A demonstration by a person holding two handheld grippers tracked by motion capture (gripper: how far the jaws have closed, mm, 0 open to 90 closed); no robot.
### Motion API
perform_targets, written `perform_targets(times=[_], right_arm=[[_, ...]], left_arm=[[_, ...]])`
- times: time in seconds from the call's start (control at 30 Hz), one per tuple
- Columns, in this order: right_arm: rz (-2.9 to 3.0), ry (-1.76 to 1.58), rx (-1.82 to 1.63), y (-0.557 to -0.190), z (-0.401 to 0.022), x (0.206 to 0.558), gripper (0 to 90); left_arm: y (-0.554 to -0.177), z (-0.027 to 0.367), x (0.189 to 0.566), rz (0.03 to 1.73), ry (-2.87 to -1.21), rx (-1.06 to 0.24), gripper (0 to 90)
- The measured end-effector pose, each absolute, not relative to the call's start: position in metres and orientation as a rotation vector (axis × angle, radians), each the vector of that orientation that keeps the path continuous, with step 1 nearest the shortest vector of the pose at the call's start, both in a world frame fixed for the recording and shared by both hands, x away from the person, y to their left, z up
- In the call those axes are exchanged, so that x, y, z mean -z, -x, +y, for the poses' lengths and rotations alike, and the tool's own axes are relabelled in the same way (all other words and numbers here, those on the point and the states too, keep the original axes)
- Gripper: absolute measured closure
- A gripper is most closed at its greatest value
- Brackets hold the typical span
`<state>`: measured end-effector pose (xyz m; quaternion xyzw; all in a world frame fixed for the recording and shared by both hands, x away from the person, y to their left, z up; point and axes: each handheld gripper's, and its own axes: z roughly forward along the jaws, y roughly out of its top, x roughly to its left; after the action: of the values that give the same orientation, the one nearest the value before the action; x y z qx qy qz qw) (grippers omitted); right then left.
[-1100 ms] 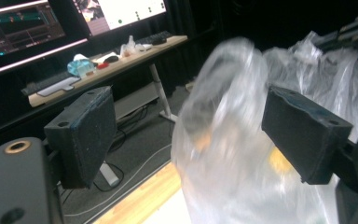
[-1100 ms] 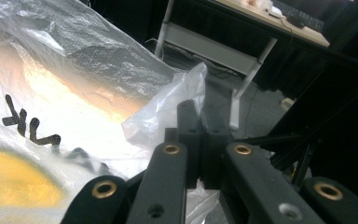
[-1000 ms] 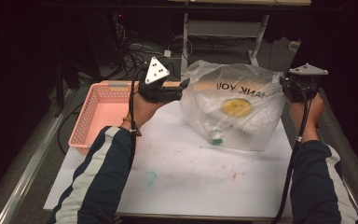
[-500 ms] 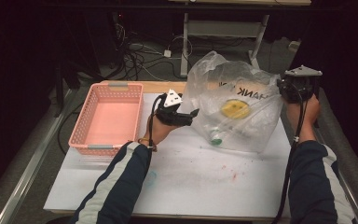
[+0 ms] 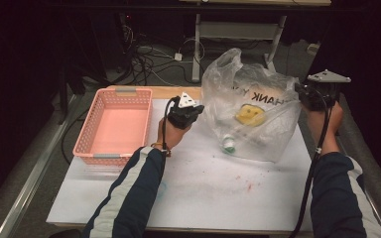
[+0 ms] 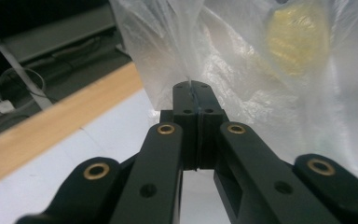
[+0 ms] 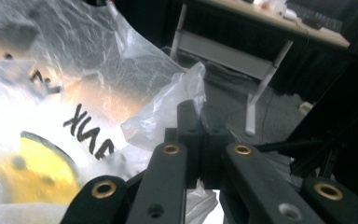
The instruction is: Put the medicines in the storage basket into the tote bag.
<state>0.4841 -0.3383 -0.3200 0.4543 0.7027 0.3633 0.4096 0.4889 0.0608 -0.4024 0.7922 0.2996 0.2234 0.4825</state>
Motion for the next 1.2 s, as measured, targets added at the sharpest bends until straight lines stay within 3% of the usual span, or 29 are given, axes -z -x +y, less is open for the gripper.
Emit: perform_targets(times=[0.37,0.73,0.83,0.97,1.2], right_arm=[[1.725,-1.041,-0.951,-0.473,-0.32,0.285,90.0],[1.738,-1.033,-0.924,-0.488,-0.304,0.279,90.0],[1.748,-1.035,-0.938,-0.491,-0.3,0.283,89.8],[1.761,-1.027,-0.924,-0.491,-0.294,0.284,81.5],[1.76,-1.002,-1.018,-0.483,-0.29,0.283,54.3]], left_arm=[[-0.445,0.106,0.355,0.728,-1.83,-0.655,87.7],[-0.447,0.116,0.364,0.804,-1.814,-0.645,87.0],[-0.448,0.114,0.369,0.825,-1.82,-0.636,79.6],[-0.448,0.113,0.374,0.831,-1.83,-0.639,73.9],[-0.442,0.111,0.373,0.819,-1.842,-0.675,61.9]])
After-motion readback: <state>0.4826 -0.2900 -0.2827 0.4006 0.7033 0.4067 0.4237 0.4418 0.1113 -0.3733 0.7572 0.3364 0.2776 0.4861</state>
